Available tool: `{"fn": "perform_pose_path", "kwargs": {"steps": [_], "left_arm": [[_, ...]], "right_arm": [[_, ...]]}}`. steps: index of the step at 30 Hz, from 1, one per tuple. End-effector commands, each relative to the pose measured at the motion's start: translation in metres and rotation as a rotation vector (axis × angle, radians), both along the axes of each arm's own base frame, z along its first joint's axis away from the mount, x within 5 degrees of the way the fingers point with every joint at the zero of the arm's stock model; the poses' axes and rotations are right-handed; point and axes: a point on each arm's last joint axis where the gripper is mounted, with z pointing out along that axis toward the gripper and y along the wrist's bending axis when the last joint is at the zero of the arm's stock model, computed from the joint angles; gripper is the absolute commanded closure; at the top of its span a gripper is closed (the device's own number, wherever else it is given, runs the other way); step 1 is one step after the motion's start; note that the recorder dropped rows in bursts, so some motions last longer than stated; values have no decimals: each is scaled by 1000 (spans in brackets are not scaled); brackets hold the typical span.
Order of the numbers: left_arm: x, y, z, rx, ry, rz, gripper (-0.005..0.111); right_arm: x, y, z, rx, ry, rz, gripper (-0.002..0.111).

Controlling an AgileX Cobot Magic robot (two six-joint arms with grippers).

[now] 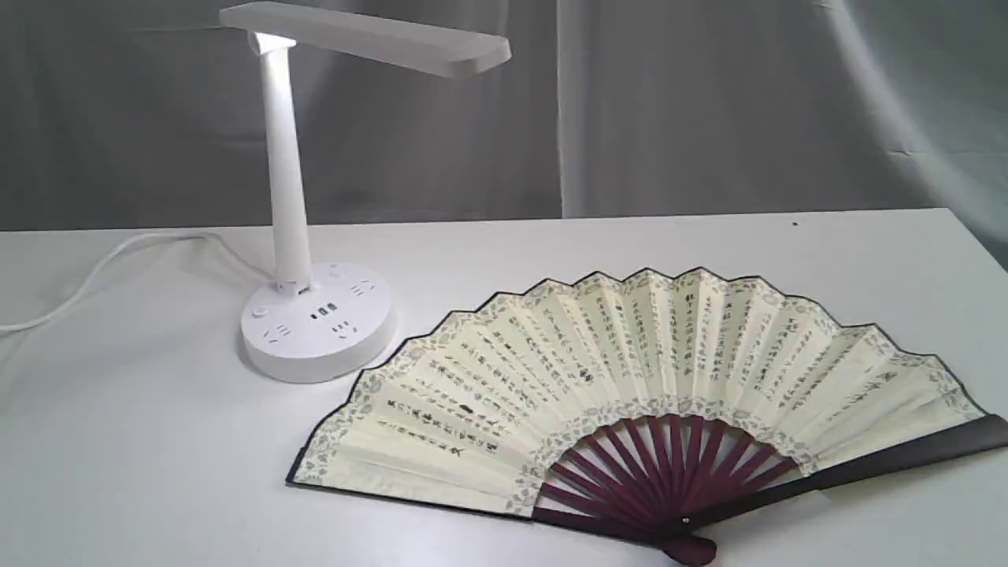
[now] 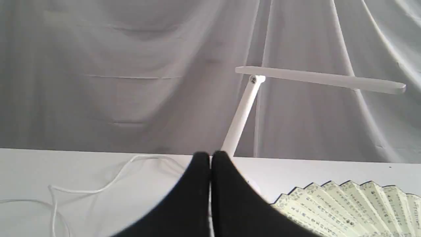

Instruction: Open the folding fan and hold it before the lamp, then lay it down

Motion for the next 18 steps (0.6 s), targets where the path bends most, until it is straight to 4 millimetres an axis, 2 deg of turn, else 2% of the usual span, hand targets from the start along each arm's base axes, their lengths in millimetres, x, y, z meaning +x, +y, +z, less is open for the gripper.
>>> {"fn": "perform_pose_path", "kwargs": {"steps": [1,6,11,14,18], "left_arm": [[7,-1,-5,-7,-6,-3,107],[20,-2,-14,-8,-12,-6,107],[37,-5,-25,-12,-64,-9,107],[50,-6,-31,-10,-153,-7,107],[66,-9,-51,-12,-173,-11,107]], "right_arm": [[-3,-3,-4,-17,8,-30,108],[14,-3,-16,-21,50,-28,108],[47,3,-30,-26,-25,26,108],[67,8,-44,8,-61,80,108],[88,12,-64,59,-88,128,108]]}}
